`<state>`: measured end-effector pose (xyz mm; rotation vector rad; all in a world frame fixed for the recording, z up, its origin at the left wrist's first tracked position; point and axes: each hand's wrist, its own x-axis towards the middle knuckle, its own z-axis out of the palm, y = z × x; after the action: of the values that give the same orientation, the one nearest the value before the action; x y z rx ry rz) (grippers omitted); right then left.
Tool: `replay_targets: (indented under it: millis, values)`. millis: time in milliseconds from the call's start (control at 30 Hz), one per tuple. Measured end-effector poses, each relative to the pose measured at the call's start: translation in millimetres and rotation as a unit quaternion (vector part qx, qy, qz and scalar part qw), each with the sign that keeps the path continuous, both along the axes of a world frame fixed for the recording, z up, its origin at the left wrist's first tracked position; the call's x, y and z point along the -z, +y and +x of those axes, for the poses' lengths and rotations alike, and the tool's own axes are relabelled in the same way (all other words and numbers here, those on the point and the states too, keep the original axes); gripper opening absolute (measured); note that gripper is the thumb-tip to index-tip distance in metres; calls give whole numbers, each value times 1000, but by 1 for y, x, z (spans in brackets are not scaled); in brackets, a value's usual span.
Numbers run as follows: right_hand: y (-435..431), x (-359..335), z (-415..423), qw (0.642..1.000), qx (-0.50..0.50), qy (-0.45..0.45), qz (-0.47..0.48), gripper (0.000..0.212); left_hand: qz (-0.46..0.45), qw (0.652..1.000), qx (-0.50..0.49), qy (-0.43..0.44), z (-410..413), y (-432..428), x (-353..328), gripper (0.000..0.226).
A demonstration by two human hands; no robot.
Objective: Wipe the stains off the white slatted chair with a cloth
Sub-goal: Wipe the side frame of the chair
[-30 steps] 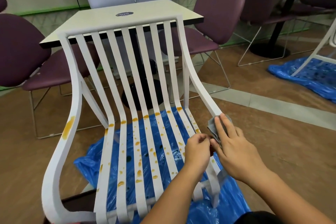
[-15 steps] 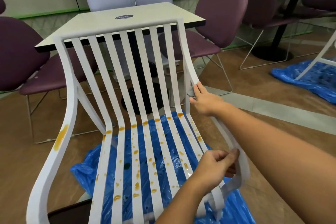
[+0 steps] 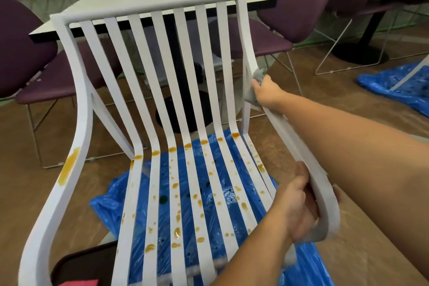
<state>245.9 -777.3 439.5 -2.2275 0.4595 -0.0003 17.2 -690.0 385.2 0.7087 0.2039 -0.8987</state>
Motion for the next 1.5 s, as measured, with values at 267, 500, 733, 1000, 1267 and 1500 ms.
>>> replay_targets:
  millis: [267, 500, 733, 1000, 1267, 1500]
  values:
    - [-21, 9, -68, 989, -39, 66, 123, 46, 57, 997, -42, -9, -3, -5, -12, 42]
    - [-33, 26, -135, 986, -119, 63, 103, 53, 80, 992, -93, 28, -9, -7, -13, 43]
    - [-5, 7, -234, 984, -125, 48, -120, 70, 185, 977, -108, 24, -38, 2, -10, 34]
    - [26, 41, -312, 899, -96, 23, -427, 79, 247, 962, -99, -59, -48, 37, -14, 18]
    - [25, 7, -227, 894, -64, 3, -443, 43, 309, 937, -122, -110, -26, 82, -19, 15]
    - [24, 5, -114, 906, -76, 22, -415, 38, 317, 936, -74, -137, -6, 78, -11, 24]
